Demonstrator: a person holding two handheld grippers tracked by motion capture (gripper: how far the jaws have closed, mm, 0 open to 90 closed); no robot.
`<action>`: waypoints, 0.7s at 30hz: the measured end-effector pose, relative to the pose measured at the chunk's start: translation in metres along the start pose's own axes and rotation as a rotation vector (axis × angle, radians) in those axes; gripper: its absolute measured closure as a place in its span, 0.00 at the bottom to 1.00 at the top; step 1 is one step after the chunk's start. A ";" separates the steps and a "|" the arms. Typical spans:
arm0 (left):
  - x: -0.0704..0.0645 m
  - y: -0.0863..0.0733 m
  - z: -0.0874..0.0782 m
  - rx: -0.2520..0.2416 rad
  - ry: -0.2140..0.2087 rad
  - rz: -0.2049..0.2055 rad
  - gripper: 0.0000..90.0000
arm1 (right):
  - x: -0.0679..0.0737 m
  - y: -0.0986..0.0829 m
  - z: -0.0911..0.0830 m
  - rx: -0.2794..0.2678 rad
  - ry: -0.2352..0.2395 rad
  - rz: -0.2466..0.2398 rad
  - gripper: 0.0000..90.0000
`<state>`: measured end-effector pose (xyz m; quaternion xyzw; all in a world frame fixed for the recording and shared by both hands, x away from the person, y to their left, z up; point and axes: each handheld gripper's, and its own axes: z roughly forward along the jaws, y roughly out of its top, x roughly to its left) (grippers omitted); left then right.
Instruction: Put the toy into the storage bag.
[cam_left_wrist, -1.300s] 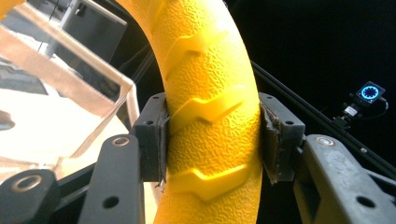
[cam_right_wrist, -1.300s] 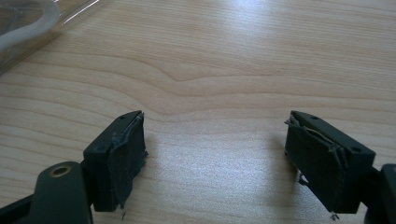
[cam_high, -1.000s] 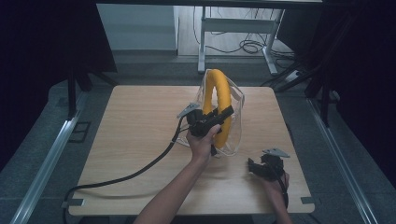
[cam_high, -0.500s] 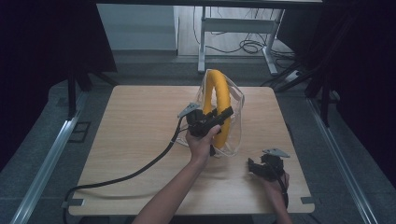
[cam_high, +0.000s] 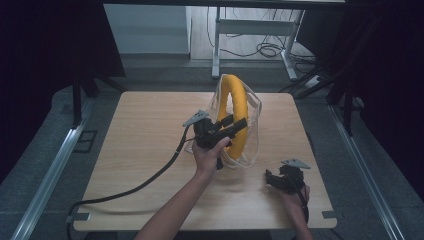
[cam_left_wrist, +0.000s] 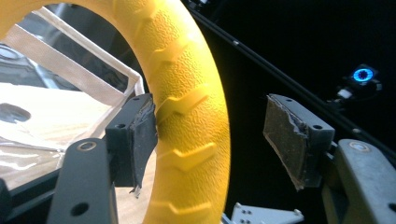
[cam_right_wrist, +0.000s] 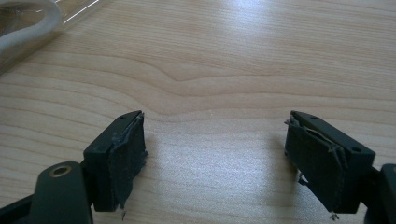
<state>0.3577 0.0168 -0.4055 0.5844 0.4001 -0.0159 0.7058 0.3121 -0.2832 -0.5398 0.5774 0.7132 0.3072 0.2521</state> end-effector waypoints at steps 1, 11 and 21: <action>0.002 0.001 -0.004 0.001 0.004 0.003 0.38 | 0.000 0.000 0.000 0.000 0.000 0.000 0.22; 0.012 0.007 -0.043 0.030 0.016 0.043 0.35 | 0.000 0.000 0.000 0.000 0.000 0.002 0.22; 0.019 0.007 -0.075 0.061 0.022 0.060 0.35 | 0.000 0.000 0.000 0.001 0.000 0.003 0.22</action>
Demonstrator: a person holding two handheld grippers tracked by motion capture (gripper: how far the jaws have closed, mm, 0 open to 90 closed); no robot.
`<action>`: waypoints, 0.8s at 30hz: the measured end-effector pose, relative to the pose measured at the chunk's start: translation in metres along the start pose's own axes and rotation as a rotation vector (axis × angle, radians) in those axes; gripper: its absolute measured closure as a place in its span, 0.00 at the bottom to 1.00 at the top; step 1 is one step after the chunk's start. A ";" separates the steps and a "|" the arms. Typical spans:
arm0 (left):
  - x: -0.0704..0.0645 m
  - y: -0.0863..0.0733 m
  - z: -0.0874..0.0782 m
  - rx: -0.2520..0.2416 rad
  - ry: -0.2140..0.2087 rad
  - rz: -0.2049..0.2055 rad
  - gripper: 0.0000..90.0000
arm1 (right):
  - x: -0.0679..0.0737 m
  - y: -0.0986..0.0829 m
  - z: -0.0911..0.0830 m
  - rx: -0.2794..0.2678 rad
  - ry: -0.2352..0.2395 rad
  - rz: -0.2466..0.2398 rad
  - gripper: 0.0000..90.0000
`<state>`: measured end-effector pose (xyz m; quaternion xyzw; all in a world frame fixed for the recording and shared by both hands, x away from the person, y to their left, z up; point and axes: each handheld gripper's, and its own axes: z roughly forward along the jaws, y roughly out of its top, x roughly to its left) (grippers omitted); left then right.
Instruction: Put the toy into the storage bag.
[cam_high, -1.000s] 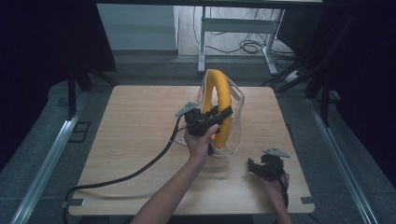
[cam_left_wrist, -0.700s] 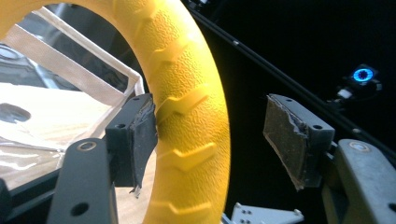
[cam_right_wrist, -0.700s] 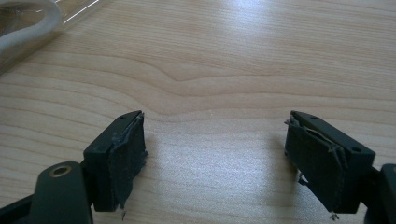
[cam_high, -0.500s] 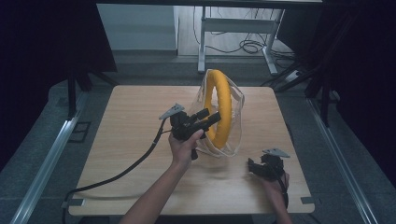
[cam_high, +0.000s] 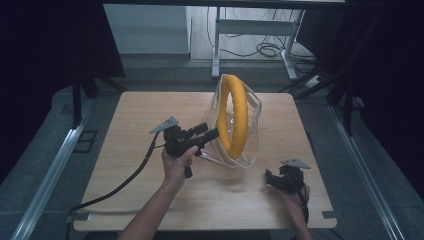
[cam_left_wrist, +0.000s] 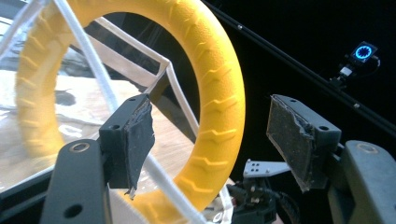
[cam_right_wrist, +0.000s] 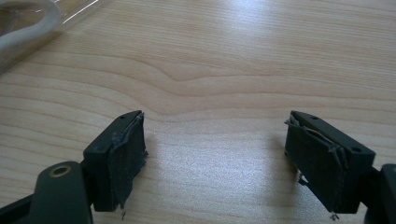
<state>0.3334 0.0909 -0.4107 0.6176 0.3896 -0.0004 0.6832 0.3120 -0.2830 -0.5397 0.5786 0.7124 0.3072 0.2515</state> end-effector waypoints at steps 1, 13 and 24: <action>0.001 0.000 -0.003 0.002 -0.001 0.002 0.35 | 0.000 0.000 0.000 0.000 0.000 0.000 0.22; 0.011 -0.013 -0.035 0.067 0.038 0.068 0.34 | 0.000 0.000 0.000 -0.001 -0.001 0.001 0.22; 0.021 -0.021 -0.061 0.126 0.087 0.107 0.34 | 0.000 0.000 0.000 -0.001 -0.001 -0.001 0.22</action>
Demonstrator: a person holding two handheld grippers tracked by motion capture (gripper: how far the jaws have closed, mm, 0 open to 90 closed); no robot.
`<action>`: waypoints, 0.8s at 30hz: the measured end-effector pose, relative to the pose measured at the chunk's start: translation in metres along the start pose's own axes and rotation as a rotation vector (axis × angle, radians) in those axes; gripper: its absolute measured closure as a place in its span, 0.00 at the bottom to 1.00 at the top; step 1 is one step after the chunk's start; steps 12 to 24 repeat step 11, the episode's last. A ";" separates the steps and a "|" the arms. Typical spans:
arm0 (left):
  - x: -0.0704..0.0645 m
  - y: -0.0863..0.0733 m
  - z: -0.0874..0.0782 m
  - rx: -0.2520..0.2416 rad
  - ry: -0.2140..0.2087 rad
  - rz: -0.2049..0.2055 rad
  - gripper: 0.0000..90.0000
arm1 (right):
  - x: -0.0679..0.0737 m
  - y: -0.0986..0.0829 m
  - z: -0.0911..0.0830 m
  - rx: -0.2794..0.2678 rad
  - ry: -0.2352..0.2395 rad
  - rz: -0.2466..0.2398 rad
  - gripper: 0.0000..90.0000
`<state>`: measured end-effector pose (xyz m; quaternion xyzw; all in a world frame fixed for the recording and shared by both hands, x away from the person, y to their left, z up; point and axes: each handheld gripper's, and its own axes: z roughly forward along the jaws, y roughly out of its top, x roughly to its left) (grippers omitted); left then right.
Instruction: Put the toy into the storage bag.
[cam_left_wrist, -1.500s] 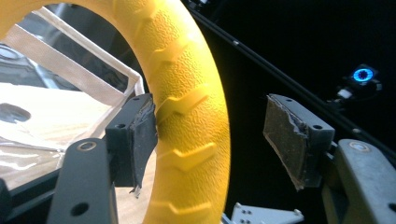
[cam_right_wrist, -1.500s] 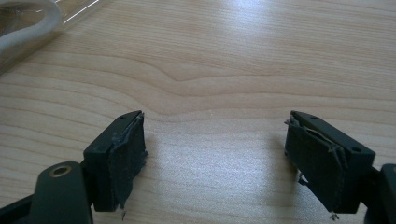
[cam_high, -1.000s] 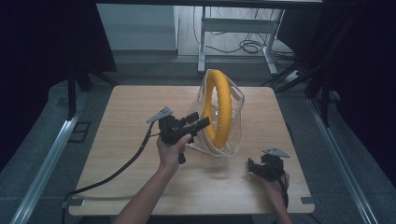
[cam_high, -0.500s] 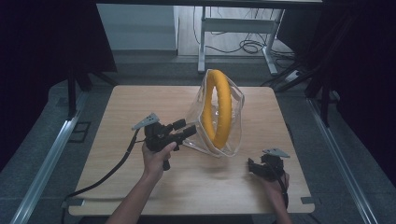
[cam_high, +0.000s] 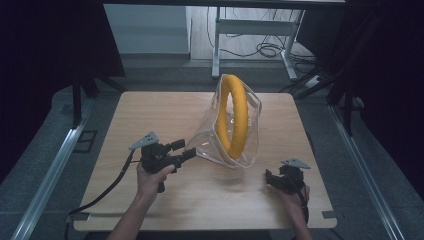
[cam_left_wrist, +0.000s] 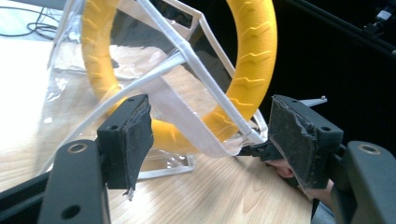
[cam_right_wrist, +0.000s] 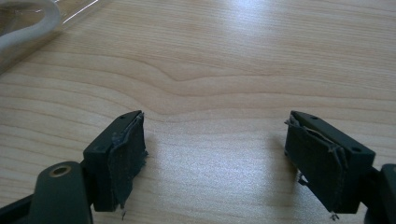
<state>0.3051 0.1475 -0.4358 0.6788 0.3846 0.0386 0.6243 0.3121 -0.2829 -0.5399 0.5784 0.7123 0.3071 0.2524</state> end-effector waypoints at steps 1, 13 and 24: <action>0.000 0.000 -0.001 0.003 0.011 0.008 0.34 | 0.000 0.000 0.000 0.000 0.000 0.000 0.22; 0.003 -0.003 0.000 0.026 -0.011 -0.010 0.34 | 0.000 0.000 0.000 0.000 0.000 -0.001 0.22; 0.003 -0.003 0.000 0.026 -0.011 -0.010 0.34 | 0.000 0.000 0.000 0.000 0.000 -0.001 0.22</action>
